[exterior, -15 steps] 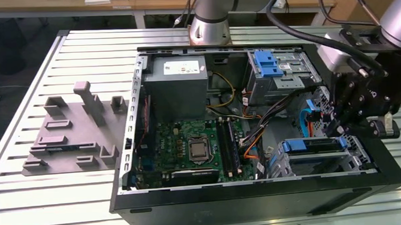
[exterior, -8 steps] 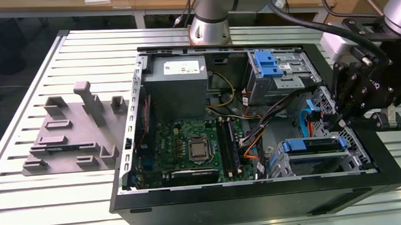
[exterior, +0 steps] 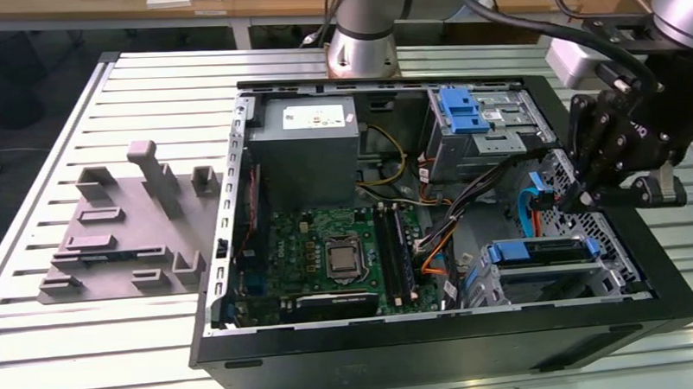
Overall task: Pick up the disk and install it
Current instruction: 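Insert the first disk wire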
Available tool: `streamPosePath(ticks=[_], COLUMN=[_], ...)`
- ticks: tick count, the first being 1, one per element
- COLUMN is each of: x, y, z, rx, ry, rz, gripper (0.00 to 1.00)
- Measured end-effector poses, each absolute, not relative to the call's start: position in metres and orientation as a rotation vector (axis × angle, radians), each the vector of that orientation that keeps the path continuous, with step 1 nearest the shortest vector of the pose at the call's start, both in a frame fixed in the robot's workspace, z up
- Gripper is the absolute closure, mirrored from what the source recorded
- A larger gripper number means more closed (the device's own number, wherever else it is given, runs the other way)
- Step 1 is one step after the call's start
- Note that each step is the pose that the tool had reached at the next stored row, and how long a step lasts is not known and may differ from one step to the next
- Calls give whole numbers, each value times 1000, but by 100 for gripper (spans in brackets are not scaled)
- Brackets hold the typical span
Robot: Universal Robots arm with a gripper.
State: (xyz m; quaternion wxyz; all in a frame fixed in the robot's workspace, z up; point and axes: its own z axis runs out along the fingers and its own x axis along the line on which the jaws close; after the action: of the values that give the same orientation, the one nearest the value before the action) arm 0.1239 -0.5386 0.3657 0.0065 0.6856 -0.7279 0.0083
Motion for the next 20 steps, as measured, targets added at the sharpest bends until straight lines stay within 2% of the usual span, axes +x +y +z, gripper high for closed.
streamPosePath(ticks=[13, 16, 18, 19, 20], x=[124, 124, 124, 124, 124], y=[-525, -525, -523, -523, -522], z=[366, 366, 366, 366, 366], rx=[2126, 2117, 2113, 2113, 2113], ry=[-2300, -2290, -2285, -2285, -2285], rz=[40, 62, 72, 73, 73], gripper=[89, 89, 89, 83, 83])
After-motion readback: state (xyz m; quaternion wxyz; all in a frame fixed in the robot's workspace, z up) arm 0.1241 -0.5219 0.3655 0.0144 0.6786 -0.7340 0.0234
